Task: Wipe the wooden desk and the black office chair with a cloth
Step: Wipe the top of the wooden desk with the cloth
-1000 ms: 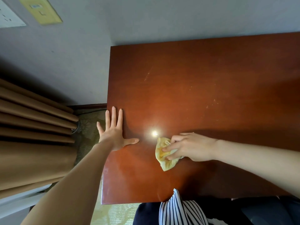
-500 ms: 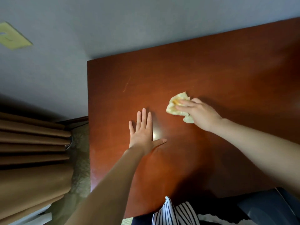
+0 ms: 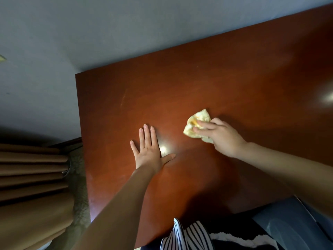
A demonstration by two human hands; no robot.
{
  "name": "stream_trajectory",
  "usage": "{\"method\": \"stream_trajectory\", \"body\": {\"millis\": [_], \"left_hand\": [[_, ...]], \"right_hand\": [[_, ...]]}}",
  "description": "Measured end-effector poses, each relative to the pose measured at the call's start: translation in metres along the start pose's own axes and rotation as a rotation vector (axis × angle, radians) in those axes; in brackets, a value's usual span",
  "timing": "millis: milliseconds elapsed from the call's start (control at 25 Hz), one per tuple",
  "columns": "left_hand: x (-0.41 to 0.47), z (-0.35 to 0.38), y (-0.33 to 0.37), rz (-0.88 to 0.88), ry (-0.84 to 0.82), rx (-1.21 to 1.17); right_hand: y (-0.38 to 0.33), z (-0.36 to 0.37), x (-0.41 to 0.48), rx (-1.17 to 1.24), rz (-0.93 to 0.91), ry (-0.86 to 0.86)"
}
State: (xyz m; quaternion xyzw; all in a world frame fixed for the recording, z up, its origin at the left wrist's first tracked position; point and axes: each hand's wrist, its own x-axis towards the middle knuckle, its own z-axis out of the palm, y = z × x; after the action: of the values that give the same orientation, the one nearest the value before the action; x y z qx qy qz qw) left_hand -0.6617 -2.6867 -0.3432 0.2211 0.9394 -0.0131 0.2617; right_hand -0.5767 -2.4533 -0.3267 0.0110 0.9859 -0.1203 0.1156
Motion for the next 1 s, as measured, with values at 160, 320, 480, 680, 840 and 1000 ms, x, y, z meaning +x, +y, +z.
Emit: {"method": "stream_trajectory", "body": {"millis": [160, 320, 480, 680, 840, 1000], "left_hand": [[0.001, -0.001, 0.001, -0.007, -0.010, 0.025], [0.000, -0.004, 0.003, -0.015, -0.018, 0.037], [-0.001, -0.007, 0.003, -0.020, -0.018, 0.057], [-0.001, -0.009, 0.004, -0.024, -0.014, 0.092], [0.001, -0.009, 0.005, -0.024, -0.027, 0.094], [0.000, -0.009, 0.005, -0.025, -0.022, 0.118]], "right_hand": [[-0.016, 0.009, -0.023, 0.013, -0.179, -0.103], [-0.026, 0.006, -0.041, -0.099, -0.452, -0.063], [-0.009, -0.002, -0.035, -0.188, -0.460, -0.063], [0.028, -0.007, -0.016, -0.158, -0.056, -0.002], [0.059, -0.023, 0.001, -0.106, 0.359, 0.068], [0.054, -0.024, 0.023, -0.039, 0.673, 0.082]]}}
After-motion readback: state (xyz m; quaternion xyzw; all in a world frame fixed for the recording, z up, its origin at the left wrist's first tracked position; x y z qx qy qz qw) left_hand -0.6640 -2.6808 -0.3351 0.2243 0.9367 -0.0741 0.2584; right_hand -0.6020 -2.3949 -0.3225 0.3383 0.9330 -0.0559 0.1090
